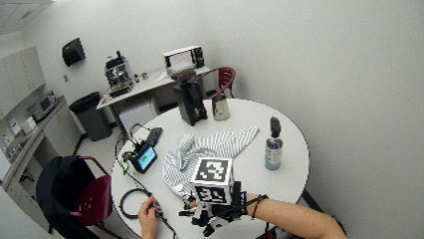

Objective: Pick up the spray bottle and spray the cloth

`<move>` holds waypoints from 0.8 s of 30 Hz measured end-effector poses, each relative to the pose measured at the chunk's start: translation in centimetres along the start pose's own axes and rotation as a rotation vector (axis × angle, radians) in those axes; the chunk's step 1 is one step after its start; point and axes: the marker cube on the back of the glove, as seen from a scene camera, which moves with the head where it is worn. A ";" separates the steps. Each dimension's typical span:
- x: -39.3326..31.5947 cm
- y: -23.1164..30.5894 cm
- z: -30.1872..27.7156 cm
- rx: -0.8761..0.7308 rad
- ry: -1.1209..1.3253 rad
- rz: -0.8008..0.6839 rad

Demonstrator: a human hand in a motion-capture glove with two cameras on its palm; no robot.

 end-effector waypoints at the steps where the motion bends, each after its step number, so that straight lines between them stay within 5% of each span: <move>1: 0.0 -0.2 0.0 0.000 0.002 -0.002; 12: 3.9 1.0 -0.8 0.096 -0.001 0.198; 24: 11.4 11.3 -1.9 0.557 -0.207 0.627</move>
